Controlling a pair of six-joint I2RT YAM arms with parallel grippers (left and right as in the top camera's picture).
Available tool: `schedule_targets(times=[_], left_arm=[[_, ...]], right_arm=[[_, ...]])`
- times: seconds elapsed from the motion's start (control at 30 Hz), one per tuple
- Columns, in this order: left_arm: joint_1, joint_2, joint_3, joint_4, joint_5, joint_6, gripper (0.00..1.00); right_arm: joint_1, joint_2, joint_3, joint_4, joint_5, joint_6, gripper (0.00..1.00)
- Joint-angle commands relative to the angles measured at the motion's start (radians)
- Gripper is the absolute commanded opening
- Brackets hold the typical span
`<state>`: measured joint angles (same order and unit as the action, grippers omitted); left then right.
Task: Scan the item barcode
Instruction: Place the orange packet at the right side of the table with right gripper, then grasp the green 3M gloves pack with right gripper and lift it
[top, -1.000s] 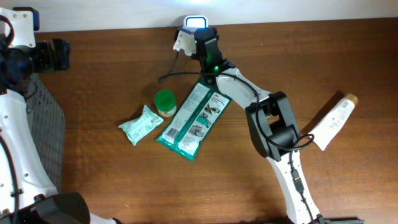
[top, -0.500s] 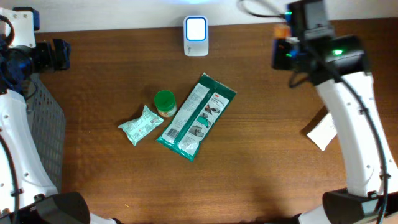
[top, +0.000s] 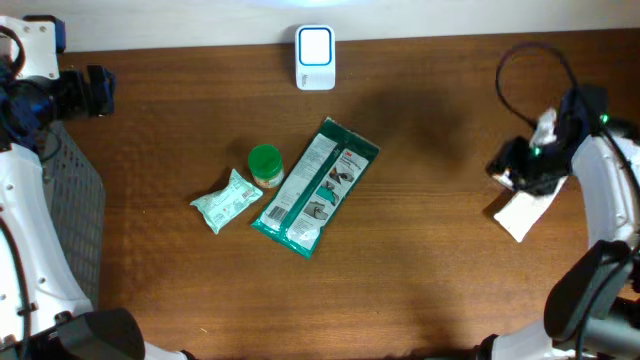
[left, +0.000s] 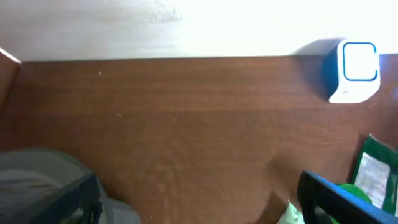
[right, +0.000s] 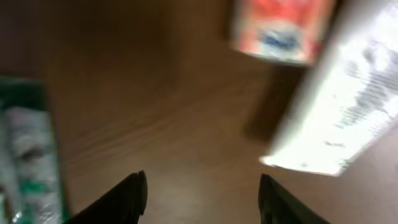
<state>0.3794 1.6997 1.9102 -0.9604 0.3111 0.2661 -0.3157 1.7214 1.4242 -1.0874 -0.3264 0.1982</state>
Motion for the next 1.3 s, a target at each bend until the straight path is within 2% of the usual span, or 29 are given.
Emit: schedule_targets(times=[0.0, 0.03, 0.07, 0.17, 0.27, 0.37, 0.4, 0.57, 0.7, 0.87, 0.9, 0.97, 1.0, 1.07, 1.13, 1.17, 1.2, 1.27], left_arm=[[0.002, 0.001, 0.009, -0.055, 0.146, -0.041, 0.99], [0.002, 0.001, 0.009, -0.07, 0.155, -0.041, 0.99], [0.0, 0.003, 0.009, -0.093, 0.173, -0.041, 0.97], [-0.04, 0.003, 0.009, -0.111, 0.153, -0.04, 0.86], [-0.081, 0.003, 0.009, -0.11, 0.107, -0.04, 0.86], [-0.085, 0.003, 0.009, -0.115, 0.1, -0.041, 0.84], [-0.085, 0.003, 0.009, -0.116, 0.1, -0.041, 0.87], [-0.085, 0.003, 0.007, -0.127, 0.1, -0.04, 0.87], [-0.105, 0.003, 0.007, -0.137, 0.1, -0.04, 0.89], [-0.181, 0.003, 0.007, -0.137, 0.055, -0.04, 0.91], [-0.181, 0.003, 0.007, -0.137, 0.055, -0.04, 0.91], [-0.181, 0.003, 0.007, -0.138, 0.055, -0.04, 0.92], [-0.182, 0.003, 0.007, -0.141, 0.055, -0.04, 0.92], [-0.194, 0.005, 0.005, -0.164, 0.059, -0.04, 0.9], [-0.24, 0.026, 0.003, -0.194, 0.059, -0.041, 0.9], [-0.273, 0.045, 0.003, -0.202, 0.059, -0.041, 0.89], [-0.315, 0.07, 0.003, -0.204, 0.059, -0.041, 0.89], [-0.409, 0.122, 0.003, -0.2, 0.059, -0.053, 0.85]], right_arm=[[0.152, -0.019, 0.064, -0.02, -0.333, -0.085, 0.49], [0.203, -0.014, 0.056, -0.004, -0.375, -0.06, 0.48], [0.321, 0.003, 0.044, 0.042, -0.369, 0.029, 0.48], [0.558, 0.077, 0.042, 0.177, -0.207, 0.278, 0.47], [0.708, 0.171, 0.042, 0.31, -0.207, 0.428, 0.47], [0.775, 0.272, 0.042, 0.344, -0.2, 0.447, 0.47], [0.794, 0.307, 0.042, 0.353, -0.199, 0.447, 0.48], [0.815, 0.367, 0.038, 0.368, -0.113, 0.446, 0.44], [0.815, 0.368, 0.038, 0.314, -0.006, 0.329, 0.43], [0.811, 0.428, 0.038, 0.349, 0.011, 0.317, 0.42], [0.798, 0.438, 0.038, 0.319, 0.058, 0.314, 0.38], [0.743, 0.437, 0.046, 0.282, 0.114, 0.269, 0.36], [0.716, 0.437, 0.052, 0.283, 0.109, 0.212, 0.37], [0.657, 0.437, 0.112, 0.279, 0.122, -0.051, 0.36], [0.627, 0.438, 0.151, 0.28, 0.298, -0.163, 0.37], [0.612, 0.438, 0.164, 0.283, 0.329, -0.168, 0.37], [0.589, 0.438, 0.177, 0.278, 0.302, -0.156, 0.37], [0.532, 0.437, 0.226, 0.212, 0.097, -0.156, 0.36]])
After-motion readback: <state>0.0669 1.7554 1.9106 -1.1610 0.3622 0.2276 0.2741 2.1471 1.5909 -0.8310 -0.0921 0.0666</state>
